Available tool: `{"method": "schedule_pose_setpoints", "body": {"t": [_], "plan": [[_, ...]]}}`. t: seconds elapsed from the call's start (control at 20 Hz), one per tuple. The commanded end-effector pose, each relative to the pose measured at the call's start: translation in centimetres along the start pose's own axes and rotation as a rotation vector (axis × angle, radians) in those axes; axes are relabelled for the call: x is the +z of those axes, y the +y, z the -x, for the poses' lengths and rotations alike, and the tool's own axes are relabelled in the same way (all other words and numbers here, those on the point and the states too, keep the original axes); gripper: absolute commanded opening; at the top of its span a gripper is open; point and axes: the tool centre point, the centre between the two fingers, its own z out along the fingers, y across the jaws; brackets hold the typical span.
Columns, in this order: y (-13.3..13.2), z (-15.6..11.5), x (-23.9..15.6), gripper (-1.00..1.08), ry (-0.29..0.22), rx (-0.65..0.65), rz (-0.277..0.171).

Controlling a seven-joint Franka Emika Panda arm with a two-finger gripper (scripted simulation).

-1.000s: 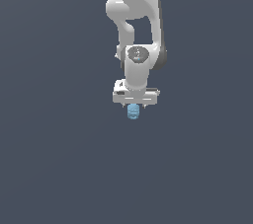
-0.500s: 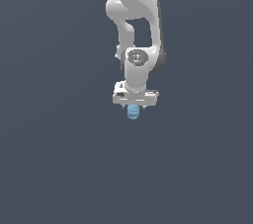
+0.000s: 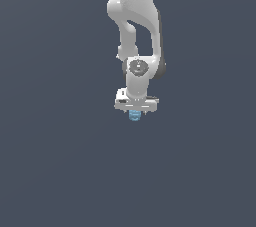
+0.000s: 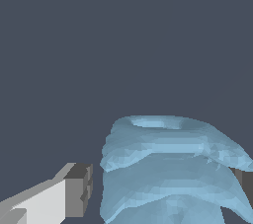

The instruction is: Pick up the object and move it to a goal position.

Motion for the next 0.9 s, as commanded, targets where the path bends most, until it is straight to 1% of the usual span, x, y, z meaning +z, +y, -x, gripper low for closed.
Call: {"method": "schedule_pose_setpoints", "body": {"t": [0.0,0.05,0.6,0.85], "plan": [[-0.01,-0.07,0.23,1.0,0.001,0.0,0.0],[-0.01,-0.07,0.23,-1.0,0.001,0.0,0.0],[0.0,-0.15,0.11,-1.0,0.003,0.0,0.0],[0.25,-0.57,-0.76,-1.0,0.003,0.0,0.0]]}}
